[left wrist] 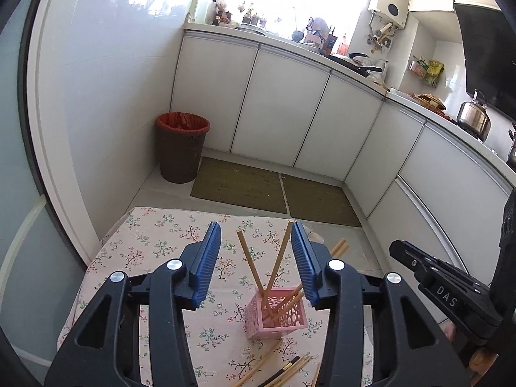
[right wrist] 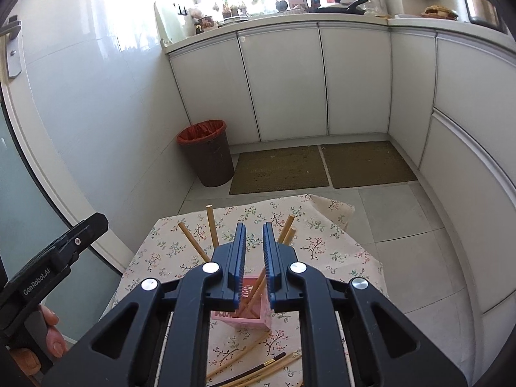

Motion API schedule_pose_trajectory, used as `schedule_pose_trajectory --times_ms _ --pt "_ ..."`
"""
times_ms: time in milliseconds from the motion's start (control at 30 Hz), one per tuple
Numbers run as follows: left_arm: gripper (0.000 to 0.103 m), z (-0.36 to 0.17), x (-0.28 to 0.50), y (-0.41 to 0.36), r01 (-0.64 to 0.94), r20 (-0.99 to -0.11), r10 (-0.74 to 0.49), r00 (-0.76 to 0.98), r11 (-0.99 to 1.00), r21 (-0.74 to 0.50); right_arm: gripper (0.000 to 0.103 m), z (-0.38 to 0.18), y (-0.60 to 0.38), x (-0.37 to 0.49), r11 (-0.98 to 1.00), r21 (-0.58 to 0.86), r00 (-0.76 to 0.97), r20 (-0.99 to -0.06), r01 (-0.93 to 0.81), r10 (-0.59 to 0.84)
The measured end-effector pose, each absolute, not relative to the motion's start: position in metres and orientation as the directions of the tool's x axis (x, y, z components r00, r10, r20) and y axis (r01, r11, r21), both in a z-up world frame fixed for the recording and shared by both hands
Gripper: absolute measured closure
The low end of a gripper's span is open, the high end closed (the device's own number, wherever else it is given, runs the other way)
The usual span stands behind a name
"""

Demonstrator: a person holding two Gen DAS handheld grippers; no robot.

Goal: Organize utensils
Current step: 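Lift both chopsticks over the pink basket, drop them in and open both tools, then lower both tools to the pile and grasp a chopstick with each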

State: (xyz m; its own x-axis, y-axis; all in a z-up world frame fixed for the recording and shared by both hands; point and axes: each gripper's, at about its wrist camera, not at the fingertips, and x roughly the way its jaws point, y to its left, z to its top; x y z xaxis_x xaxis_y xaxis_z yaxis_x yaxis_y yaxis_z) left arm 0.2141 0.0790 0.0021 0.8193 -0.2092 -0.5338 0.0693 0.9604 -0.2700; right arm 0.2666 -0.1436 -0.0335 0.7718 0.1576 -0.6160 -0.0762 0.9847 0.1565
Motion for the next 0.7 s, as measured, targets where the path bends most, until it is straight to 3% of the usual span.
schedule_pose_trajectory --times_ms 100,233,333,500,633,700 --pt "0.047 0.003 0.209 0.076 0.067 -0.541 -0.201 0.817 0.964 -0.256 0.064 -0.026 -0.148 0.251 0.989 0.136 0.797 -0.591 -0.052 0.123" --pt "0.043 0.001 0.198 0.066 0.086 -0.558 -0.195 0.807 0.973 -0.215 0.041 -0.025 -0.159 0.229 0.992 0.126 0.819 -0.569 0.001 0.072" --pt "0.035 -0.004 0.190 0.058 0.099 -0.575 -0.193 0.795 0.977 -0.191 0.031 -0.028 -0.168 0.217 0.991 0.127 0.821 -0.570 0.031 0.047" --pt "0.032 -0.007 0.181 0.045 0.121 -0.587 -0.193 0.786 0.980 -0.160 0.023 -0.032 -0.174 0.202 0.992 0.113 0.815 -0.580 0.063 0.015" --pt "0.016 -0.007 0.175 0.038 0.130 -0.587 -0.187 0.788 0.982 -0.138 0.011 -0.034 -0.181 0.191 0.990 0.104 0.827 -0.562 0.094 -0.020" --pt "0.010 -0.010 0.171 0.033 0.142 -0.592 -0.190 0.784 0.982 -0.128 0.009 -0.037 -0.184 0.185 0.988 0.109 0.827 -0.562 0.106 -0.026"
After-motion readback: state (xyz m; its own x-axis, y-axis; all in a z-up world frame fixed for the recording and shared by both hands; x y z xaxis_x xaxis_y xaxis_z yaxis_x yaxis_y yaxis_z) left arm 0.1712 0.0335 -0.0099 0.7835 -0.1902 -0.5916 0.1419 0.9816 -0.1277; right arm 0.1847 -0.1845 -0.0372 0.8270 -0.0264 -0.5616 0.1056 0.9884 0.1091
